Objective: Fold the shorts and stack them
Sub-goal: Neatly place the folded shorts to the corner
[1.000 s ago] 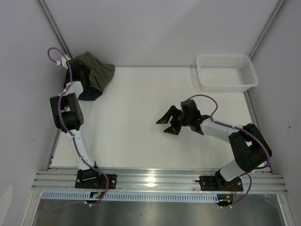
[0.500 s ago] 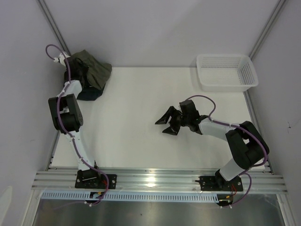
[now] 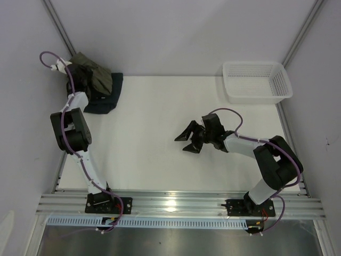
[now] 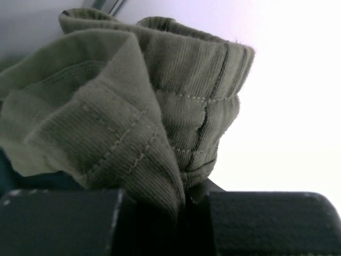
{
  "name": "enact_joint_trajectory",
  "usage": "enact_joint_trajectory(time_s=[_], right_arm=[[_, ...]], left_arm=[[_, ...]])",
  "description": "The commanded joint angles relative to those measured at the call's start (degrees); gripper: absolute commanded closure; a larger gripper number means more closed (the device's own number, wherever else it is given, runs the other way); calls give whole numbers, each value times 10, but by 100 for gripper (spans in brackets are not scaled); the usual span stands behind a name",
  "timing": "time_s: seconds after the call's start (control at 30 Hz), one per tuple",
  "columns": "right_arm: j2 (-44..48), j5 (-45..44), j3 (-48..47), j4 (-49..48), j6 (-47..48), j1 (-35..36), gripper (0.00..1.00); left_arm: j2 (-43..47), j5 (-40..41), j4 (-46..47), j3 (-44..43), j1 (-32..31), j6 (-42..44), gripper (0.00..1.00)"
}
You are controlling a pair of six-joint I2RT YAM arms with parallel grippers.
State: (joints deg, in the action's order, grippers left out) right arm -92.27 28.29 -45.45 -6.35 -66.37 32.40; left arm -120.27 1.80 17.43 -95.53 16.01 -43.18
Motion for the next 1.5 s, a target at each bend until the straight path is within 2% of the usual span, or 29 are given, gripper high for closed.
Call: enact_joint_trajectory(time_s=[0.0, 0.2, 0.27, 0.33, 0.37, 0.4, 0.47, 0.63, 0.73, 0.77, 0.9, 1.1, 1.33, 1.47], right_arm=[[-7, 14, -6, -28, -9, 4, 27], [3, 19, 3, -29, -6, 3, 27], [6, 19, 10, -26, -3, -1, 27], [4, 20, 12, -33, -4, -3, 27], [2, 25, 11, -35, -5, -3, 27], [0, 26, 10, -36, -5, -3, 27], [-2, 28, 10, -40, -7, -2, 27], [-2, 29, 10, -42, -6, -3, 27], [-5, 33, 10, -46, -9, -2, 27], [-5, 33, 9, -46, -8, -1, 27], [-3, 33, 10, -50, -8, -1, 27], [4, 36, 17, -55, -10, 0, 27], [24, 39, 42, -70, -10, -4, 27], [31, 42, 53, -78, -13, -7, 27]], left_arm=[[20, 0, 106, 85, 10, -74, 98], [-7, -14, 186, 207, 24, -172, 99], [-10, -14, 173, 217, 31, -166, 96], [-7, -14, 163, 227, 34, -161, 82], [-1, -14, 161, 241, 38, -161, 69], [0, -14, 156, 245, 41, -163, 64], [3, -14, 122, 249, 51, -169, 55], [6, -14, 25, 236, 65, -155, 48], [15, -6, -11, 233, 68, -132, 34], [18, 1, -27, 229, 68, -126, 14], [36, 31, -107, 216, 67, -103, 1], [69, 91, -245, 191, 68, -86, 1], [146, 137, -274, 233, 60, -53, 1], [181, 164, -304, 218, 50, -27, 1]])
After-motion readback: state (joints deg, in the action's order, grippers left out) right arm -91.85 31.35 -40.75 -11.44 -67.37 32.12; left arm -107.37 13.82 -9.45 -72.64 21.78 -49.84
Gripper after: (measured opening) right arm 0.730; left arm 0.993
